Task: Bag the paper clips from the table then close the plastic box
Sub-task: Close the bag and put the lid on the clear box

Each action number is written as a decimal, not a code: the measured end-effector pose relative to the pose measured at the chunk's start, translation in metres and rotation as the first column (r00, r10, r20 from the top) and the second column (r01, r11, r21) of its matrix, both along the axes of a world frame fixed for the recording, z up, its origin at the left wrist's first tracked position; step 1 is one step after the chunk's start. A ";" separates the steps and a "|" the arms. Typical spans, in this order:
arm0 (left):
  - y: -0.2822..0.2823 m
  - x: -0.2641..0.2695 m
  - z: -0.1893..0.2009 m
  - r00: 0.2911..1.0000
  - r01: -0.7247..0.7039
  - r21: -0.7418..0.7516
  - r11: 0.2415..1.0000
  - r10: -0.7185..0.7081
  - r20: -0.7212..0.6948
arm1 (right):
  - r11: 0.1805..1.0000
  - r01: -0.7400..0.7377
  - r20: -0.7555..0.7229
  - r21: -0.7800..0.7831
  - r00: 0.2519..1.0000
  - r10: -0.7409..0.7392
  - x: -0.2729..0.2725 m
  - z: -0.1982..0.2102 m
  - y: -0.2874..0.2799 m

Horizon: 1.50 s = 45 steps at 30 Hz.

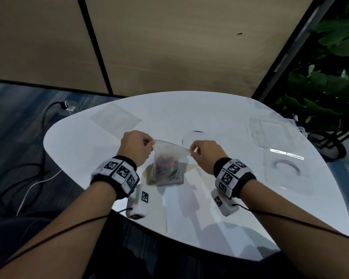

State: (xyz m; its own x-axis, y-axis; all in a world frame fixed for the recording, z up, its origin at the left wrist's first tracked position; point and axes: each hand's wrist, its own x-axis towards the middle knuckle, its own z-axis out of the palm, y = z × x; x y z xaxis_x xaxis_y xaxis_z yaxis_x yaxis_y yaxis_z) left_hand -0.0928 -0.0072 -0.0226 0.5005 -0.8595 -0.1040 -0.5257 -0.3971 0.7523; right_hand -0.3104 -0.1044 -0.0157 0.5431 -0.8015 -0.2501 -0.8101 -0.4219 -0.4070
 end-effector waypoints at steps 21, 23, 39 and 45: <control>-0.076 0.053 -0.062 0.838 -0.034 0.560 0.828 -0.281 0.468 | 0.962 0.249 -0.410 -0.115 0.870 -0.274 -0.187 -0.054 -0.145; -0.075 0.051 -0.054 0.831 -0.064 0.529 0.846 -0.248 0.498 | 0.970 0.209 -0.399 -0.128 0.884 -0.243 -0.180 -0.049 -0.143; -0.089 -0.107 0.035 0.897 0.364 -0.301 0.881 -0.244 0.370 | 0.934 -0.194 -0.083 0.301 0.970 0.228 -0.082 -0.010 -0.001; -0.089 -0.143 0.007 0.713 0.635 0.052 0.771 -0.610 0.345 | 0.971 0.178 0.214 0.159 0.954 -0.210 -0.150 0.024 -0.051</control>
